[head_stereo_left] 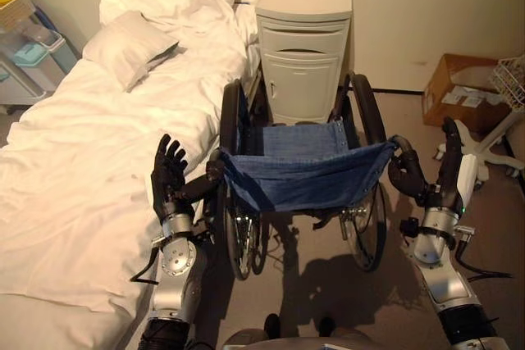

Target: Push the wheelchair next to the bed

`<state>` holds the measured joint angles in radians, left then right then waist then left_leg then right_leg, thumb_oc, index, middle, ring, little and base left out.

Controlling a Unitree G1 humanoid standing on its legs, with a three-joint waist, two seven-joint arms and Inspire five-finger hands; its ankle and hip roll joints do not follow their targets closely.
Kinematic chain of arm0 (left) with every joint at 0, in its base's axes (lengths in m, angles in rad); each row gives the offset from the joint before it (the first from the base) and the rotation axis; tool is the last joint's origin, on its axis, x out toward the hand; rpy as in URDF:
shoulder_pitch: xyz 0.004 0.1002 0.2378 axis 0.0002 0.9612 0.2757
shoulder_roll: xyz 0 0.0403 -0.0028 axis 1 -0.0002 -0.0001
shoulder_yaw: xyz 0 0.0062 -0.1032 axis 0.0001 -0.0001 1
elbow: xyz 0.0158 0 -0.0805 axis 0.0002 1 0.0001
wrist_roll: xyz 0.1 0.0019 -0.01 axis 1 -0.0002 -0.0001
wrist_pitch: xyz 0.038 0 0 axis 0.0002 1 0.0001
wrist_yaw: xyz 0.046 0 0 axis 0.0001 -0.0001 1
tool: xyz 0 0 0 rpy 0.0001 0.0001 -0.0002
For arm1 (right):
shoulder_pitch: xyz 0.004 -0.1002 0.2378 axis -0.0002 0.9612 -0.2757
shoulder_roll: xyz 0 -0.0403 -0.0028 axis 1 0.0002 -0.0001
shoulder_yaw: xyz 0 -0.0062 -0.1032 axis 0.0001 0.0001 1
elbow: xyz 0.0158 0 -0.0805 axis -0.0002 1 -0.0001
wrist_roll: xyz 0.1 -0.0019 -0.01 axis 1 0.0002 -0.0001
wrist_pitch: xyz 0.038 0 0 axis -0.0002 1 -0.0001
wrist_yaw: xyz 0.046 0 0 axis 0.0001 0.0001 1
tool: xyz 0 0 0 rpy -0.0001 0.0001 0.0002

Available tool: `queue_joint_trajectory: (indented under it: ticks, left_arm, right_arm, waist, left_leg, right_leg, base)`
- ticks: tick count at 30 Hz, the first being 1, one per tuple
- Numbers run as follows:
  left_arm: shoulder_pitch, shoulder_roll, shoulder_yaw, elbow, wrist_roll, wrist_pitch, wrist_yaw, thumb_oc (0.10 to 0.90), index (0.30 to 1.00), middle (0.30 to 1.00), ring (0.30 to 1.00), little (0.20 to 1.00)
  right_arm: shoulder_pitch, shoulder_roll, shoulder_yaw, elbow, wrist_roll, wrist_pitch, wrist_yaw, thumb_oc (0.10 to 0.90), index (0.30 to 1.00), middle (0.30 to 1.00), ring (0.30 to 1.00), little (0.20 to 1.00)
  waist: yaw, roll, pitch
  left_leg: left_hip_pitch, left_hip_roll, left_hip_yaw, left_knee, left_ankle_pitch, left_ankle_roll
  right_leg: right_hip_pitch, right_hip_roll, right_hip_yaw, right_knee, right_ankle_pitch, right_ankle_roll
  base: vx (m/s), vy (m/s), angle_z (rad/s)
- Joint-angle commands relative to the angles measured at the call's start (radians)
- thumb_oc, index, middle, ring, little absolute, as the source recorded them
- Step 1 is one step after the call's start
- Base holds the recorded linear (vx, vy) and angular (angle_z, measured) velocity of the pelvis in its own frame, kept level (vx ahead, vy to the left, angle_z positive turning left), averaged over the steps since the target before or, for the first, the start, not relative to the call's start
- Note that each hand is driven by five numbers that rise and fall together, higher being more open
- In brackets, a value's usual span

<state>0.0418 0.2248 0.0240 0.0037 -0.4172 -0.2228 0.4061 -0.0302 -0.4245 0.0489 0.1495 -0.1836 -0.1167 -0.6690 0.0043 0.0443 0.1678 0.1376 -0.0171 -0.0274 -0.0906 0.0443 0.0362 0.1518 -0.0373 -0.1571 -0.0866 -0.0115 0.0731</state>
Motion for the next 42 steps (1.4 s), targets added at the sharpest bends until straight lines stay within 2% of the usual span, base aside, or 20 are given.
queue_joint_trajectory:
  ticks: [1, 3, 4, 5, 7, 11, 12, 13, 14, 15, 18, 20, 22, 25, 26, 27, 33, 36, 40, 42]
  left_arm:
    - [-0.030, 0.127, 0.073, -0.129, -0.041, -0.123, -0.062, 0.800, 0.900, 0.900, 0.900, 0.900]
    - [-0.024, 0.125, 0.085, -0.145, -0.081, -0.121, -0.100, 0.800, 0.900, 0.900, 0.900, 0.900]
    - [-0.019, 0.123, 0.092, -0.151, -0.104, -0.119, -0.134, 0.800, 0.900, 0.900, 0.900, 0.900]
    - [-0.019, 0.123, 0.092, -0.151, -0.105, -0.119, -0.134, 0.800, 0.900, 0.900, 0.900, 0.900]
    - [-0.011, 0.119, 0.105, -0.155, -0.190, -0.090, -0.240, 0.800, 0.900, 0.900, 0.900, 0.900]
    - [-0.001, 0.113, 0.118, -0.139, -0.245, -0.074, -0.311, 0.800, 0.900, 0.900, 0.900, 0.900]
    - [-0.002, 0.114, 0.124, -0.124, -0.262, -0.084, -0.329, 0.800, 0.900, 0.900, 0.900, 0.900]
    - [-0.002, 0.114, 0.126, -0.118, -0.266, -0.087, -0.335, 0.800, 0.900, 0.900, 0.900, 0.900]
    - [-0.008, 0.110, 0.131, -0.096, -0.301, -0.099, -0.367, 0.800, 0.900, 0.900, 0.900, 0.900]
    - [-0.009, 0.110, 0.132, -0.093, -0.305, -0.099, -0.372, 0.800, 0.900, 0.900, 0.900, 0.900]
    - [-0.011, 0.095, 0.150, -0.068, -0.364, -0.094, -0.408, 0.800, 0.900, 0.900, 0.900, 0.900]
    - [-0.011, 0.093, 0.154, -0.059, -0.379, -0.084, -0.414, 0.800, 0.900, 0.900, 0.900, 0.900]
    - [-0.013, 0.093, 0.159, -0.037, -0.389, -0.083, -0.415, 0.800, 0.900, 0.900, 0.900, 0.900]
    - [-0.016, 0.094, 0.158, -0.015, -0.390, -0.090, -0.413, 0.800, 0.900, 0.900, 0.900, 0.900]
    - [-0.019, 0.094, 0.159, 0.008, -0.384, -0.107, -0.397, 0.800, 0.900, 0.900, 0.900, 0.900]
    - [-0.022, 0.095, 0.159, 0.022, -0.386, -0.112, -0.381, 0.800, 0.900, 0.900, 0.900, 0.900]
    - [-0.015, 0.091, 0.169, 0.087, -0.348, -0.144, -0.317, 0.800, 0.900, 0.900, 0.900, 0.900]
    - [-0.003, 0.090, 0.174, 0.149, -0.325, -0.177, -0.281, 0.800, 0.900, 0.900, 0.900, 0.900]
    - [0.006, 0.076, 0.176, 0.224, -0.371, -0.180, -0.288, 0.800, 0.900, 0.900, 0.900, 0.900]
    - [0.017, 0.056, 0.164, 0.275, -0.410, -0.161, -0.312, 0.800, 0.900, 0.900, 0.900, 0.900]
  right_arm:
    - [-0.058, -0.068, -0.070, -0.133, 0.026, -0.120, 0.029, 0.800, 0.900, 0.900, 0.900, 0.900]
    - [-0.056, -0.070, -0.087, -0.152, 0.056, -0.136, 0.068, 0.800, 0.900, 0.900, 0.900, 0.900]
    - [-0.055, -0.072, -0.096, -0.165, 0.103, -0.154, 0.124, 0.800, 0.900, 0.900, 0.900, 0.900]
    - [-0.055, -0.072, -0.097, -0.165, 0.104, -0.154, 0.126, 0.800, 0.900, 0.900, 0.900, 0.900]
    - [-0.051, -0.068, -0.110, -0.181, 0.247, -0.188, 0.303, 0.800, 0.900, 0.900, 0.900, 0.900]
    - [-0.041, -0.066, -0.126, -0.171, 0.385, -0.220, 0.433, 0.800, 0.900, 0.900, 0.900, 0.900]
    - [-0.044, -0.065, -0.135, -0.158, 0.464, -0.233, 0.492, 0.800, 0.900, 0.900, 0.900, 0.900]
    - [-0.047, -0.065, -0.138, -0.153, 0.489, -0.233, 0.513, 0.800, 0.900, 0.900, 0.900, 0.900]
    - [-0.056, -0.057, -0.144, -0.128, 0.589, -0.240, 0.581, 0.800, 0.900, 0.900, 0.900, 0.900]
    - [-0.058, -0.056, -0.145, -0.124, 0.597, -0.242, 0.591, 0.800, 0.900, 0.900, 0.900, 0.900]
    - [-0.069, -0.029, -0.152, -0.089, 0.789, -0.210, 0.767, 0.800, 0.900, 0.900, 0.900, 0.900]
    - [-0.073, -0.027, -0.154, -0.081, 0.852, -0.190, 0.821, 0.800, 0.900, 0.900, 0.900, 0.900]
    - [-0.084, -0.024, -0.154, -0.063, 0.993, -0.149, 0.914, 0.800, 0.900, 0.900, 0.900, 0.900]
    - [-0.095, -0.017, -0.160, -0.047, 1.042, -0.143, 0.932, 0.800, 0.900, 0.900, 0.900, 0.900]
    - [-0.110, -0.017, -0.169, -0.023, 1.117, -0.135, 0.965, 0.800, 0.900, 0.900, 0.900, 0.900]
    - [-0.120, -0.014, -0.178, -0.012, 1.139, -0.131, 0.965, 0.800, 0.900, 0.900, 0.900, 0.900]
    - [-0.128, -0.031, -0.219, 0.045, 1.124, -0.149, 0.931, 0.800, 0.900, 0.900, 0.900, 0.900]
    - [-0.122, -0.044, -0.251, 0.094, 1.172, -0.147, 0.923, 0.800, 0.900, 0.900, 0.900, 0.900]
    - [-0.106, -0.036, -0.284, 0.176, 1.274, -0.138, 0.931, 0.800, 0.900, 0.900, 0.900, 0.900]
    - [-0.087, -0.010, -0.305, 0.258, 1.358, -0.108, 0.932, 0.800, 0.900, 0.900, 0.900, 0.900]
  waist:
    - [0.045, -0.046, -0.060]
    - [0.046, -0.046, -0.059]
    - [0.046, -0.047, -0.059]
    - [0.046, -0.047, -0.059]
    - [0.046, -0.047, -0.059]
    - [0.045, -0.050, -0.061]
    - [0.045, -0.051, -0.062]
    - [0.046, -0.052, -0.063]
    - [0.048, -0.054, -0.066]
    - [0.048, -0.054, -0.066]
    - [0.053, -0.057, -0.071]
    - [0.055, -0.058, -0.073]
    - [0.060, -0.062, -0.075]
    - [0.063, -0.064, -0.077]
    - [0.066, -0.065, -0.079]
    - [0.069, -0.065, -0.081]
    - [0.069, -0.070, -0.084]
    - [0.067, -0.074, -0.082]
    - [0.063, -0.076, -0.078]
    - [0.060, -0.076, -0.073]
  left_leg:
    - [0.011, -0.044, 0.034, 0.047, -0.128, 0.019]
    - [0.012, -0.044, 0.033, 0.045, -0.126, 0.020]
    - [0.012, -0.043, 0.034, 0.044, -0.125, 0.019]
    - [0.013, -0.043, 0.034, 0.044, -0.125, 0.019]
    - [0.012, -0.042, 0.034, 0.043, -0.124, 0.017]
    - [0.010, -0.040, 0.037, 0.040, -0.121, 0.015]
    - [0.010, -0.039, 0.038, 0.039, -0.119, 0.014]
    - [0.010, -0.039, 0.038, 0.039, -0.119, 0.014]
    - [0.010, -0.039, 0.037, 0.037, -0.118, 0.013]
    - [0.010, -0.039, 0.037, 0.037, -0.118, 0.013]
    - [0.010, -0.036, 0.037, 0.032, -0.115, 0.010]
    - [0.012, -0.036, 0.037, 0.030, -0.114, 0.009]
    - [0.013, -0.035, 0.036, 0.027, -0.113, 0.008]
    - [0.013, -0.035, 0.034, 0.028, -0.114, 0.007]
    - [0.014, -0.035, 0.035, 0.027, -0.113, 0.006]
    - [0.014, -0.034, 0.036, 0.027, -0.114, 0.005]
    - [0.015, -0.034, 0.039, 0.027, -0.116, 0.003]
    - [0.015, -0.035, 0.042, 0.031, -0.119, 0.003]
    - [0.015, -0.035, 0.048, 0.034, -0.122, 0.002]
    - [0.017, -0.035, 0.054, 0.033, -0.123, 0.002]
  right_leg:
    - [-0.033, -0.012, 0.008, 0.110, -0.070, -0.002]
    - [-0.033, -0.011, 0.007, 0.110, -0.070, -0.003]
    - [-0.033, -0.011, 0.006, 0.110, -0.070, -0.003]
    - [-0.033, -0.011, 0.006, 0.110, -0.070, -0.003]
    - [-0.033, -0.011, 0.004, 0.110, -0.071, -0.003]
    - [-0.034, -0.012, -0.002, 0.107, -0.070, -0.002]
    - [-0.033, -0.014, -0.005, 0.105, -0.069, -0.002]
    - [-0.032, -0.014, -0.006, 0.104, -0.069, -0.002]
    - [-0.031, -0.014, -0.009, 0.101, -0.069, -0.002]
    - [-0.030, -0.014, -0.009, 0.101, -0.069, -0.002]
    - [-0.028, -0.016, -0.017, 0.095, -0.066, -0.002]
    - [-0.025, -0.017, -0.021, 0.091, -0.065, -0.003]
    - [-0.022, -0.018, -0.026, 0.088, -0.064, -0.003]
    - [-0.020, -0.017, -0.028, 0.087, -0.065, -0.003]
    - [-0.018, -0.018, -0.031, 0.084, -0.064, -0.003]
    - [-0.017, -0.018, -0.033, 0.083, -0.064, -0.003]
    - [-0.014, -0.016, -0.033, 0.078, -0.063, -0.003]
    - [-0.013, -0.015, -0.033, 0.078, -0.064, -0.004]
    - [-0.012, -0.014, -0.032, 0.078, -0.063, -0.002]
    - [-0.012, -0.014, -0.036, 0.080, -0.063, -0.001]
  base:
    - [0.01, -0.010, 0.04]
    - [0.01, -0.009, 0.11]
    - [0.00, -0.004, 0.17]
    - [0.00, -0.007, 0.13]
    - [0.00, 0.000, 0.00]
    - [0.00, 0.000, 0.00]
    - [0.00, 0.000, 0.00]
    - [0.00, 0.000, 0.00]
    - [0.00, 0.000, 0.00]
    - [0.00, 0.000, 0.00]
    - [0.00, 0.000, 0.00]
    - [0.00, 0.000, 0.00]
    - [0.00, 0.000, 0.00]
    - [0.00, 0.000, 0.00]
    - [0.00, 0.000, 0.00]
    - [0.00, 0.000, 0.00]
    - [0.00, 0.000, 0.00]
    - [0.00, 0.000, 0.00]
    - [0.00, -0.002, 0.01]
    - [-0.01, -0.005, 0.03]
